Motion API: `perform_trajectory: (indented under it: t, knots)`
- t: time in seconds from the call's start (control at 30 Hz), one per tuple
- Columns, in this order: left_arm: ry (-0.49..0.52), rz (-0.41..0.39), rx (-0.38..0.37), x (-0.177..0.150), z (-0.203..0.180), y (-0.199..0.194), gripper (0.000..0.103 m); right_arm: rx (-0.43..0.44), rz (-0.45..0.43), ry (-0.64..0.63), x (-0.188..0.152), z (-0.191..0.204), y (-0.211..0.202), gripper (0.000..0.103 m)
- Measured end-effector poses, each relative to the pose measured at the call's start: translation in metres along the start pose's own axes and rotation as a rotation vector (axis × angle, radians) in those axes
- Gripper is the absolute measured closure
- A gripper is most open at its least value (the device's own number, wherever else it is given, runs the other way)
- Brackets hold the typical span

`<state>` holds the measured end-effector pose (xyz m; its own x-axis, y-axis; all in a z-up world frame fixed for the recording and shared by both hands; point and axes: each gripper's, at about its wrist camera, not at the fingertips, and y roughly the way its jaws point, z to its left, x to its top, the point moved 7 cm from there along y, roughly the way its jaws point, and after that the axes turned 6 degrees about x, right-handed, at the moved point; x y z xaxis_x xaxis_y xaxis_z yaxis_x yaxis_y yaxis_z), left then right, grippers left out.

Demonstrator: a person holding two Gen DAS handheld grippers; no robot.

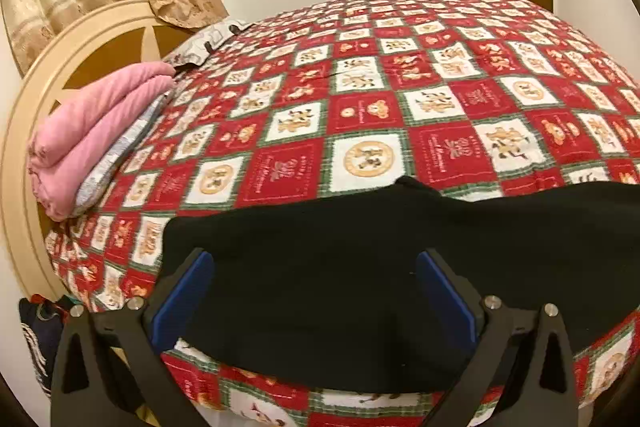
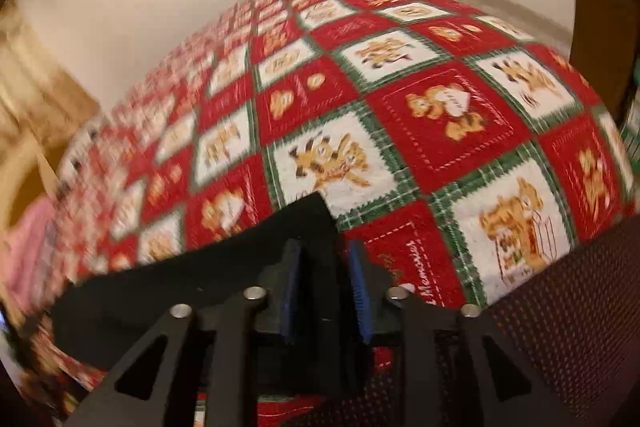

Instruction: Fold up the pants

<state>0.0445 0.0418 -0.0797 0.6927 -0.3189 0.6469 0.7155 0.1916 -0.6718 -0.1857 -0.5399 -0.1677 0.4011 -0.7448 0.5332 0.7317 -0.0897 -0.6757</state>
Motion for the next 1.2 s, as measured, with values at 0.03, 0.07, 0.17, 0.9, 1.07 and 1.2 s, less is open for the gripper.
perform_trajectory:
  t: [0.03, 0.07, 0.17, 0.9, 1.07, 1.2]
  knots:
    - [-0.005, 0.004, -0.002, 0.0, 0.001, 0.001, 0.0, 0.01, -0.027, 0.019, 0.002, -0.003, -0.007, 0.06]
    - [-0.016, 0.01, -0.011, 0.001, 0.002, 0.002, 0.0, 0.012, -0.048, 0.029, 0.004, -0.005, -0.012, 0.054]
    - [-0.03, 0.016, -0.034, 0.001, 0.001, 0.002, 0.0, -0.005, -0.044, 0.02, 0.002, -0.007, -0.017, 0.037]
    - [-0.111, 0.038, -0.106, -0.019, 0.027, 0.016, 0.0, -0.085, 0.093, -0.277, -0.031, 0.159, -0.008, 0.089]
    - [-0.134, 0.05, -0.149, -0.027, 0.032, 0.022, 0.0, 0.078, 0.165, -0.435, -0.086, 0.281, 0.021, 0.089]
    - [-0.149, 0.056, -0.158, -0.033, 0.041, 0.025, 0.0, 0.2, 0.27, -0.445, -0.144, 0.339, 0.082, 0.081]
